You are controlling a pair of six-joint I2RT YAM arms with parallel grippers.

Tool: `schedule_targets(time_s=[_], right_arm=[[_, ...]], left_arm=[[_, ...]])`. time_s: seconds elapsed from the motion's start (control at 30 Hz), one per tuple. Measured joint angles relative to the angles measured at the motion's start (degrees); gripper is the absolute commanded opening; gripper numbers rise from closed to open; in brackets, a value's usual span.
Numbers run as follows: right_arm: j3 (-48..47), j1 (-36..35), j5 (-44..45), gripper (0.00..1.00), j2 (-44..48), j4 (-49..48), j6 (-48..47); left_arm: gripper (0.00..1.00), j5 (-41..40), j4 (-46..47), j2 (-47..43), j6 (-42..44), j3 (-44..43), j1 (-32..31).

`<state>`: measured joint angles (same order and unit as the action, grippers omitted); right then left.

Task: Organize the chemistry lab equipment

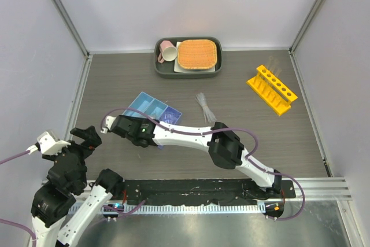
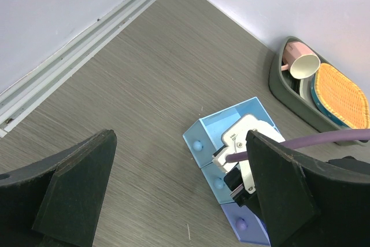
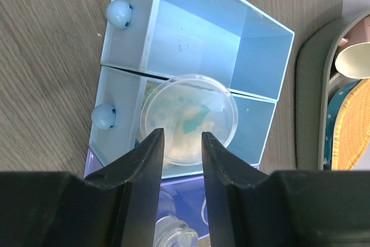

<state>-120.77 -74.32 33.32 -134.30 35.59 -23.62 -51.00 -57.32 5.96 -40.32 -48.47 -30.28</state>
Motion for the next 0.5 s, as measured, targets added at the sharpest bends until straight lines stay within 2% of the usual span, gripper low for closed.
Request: schedule_targets(time_s=[0.5], right_arm=[[-0.11,-1.64,0.48,0.37,-0.24,0.22,-0.02]], left_arm=[[1.0,0.0,0.0,0.0,0.0,0.0,0.0]])
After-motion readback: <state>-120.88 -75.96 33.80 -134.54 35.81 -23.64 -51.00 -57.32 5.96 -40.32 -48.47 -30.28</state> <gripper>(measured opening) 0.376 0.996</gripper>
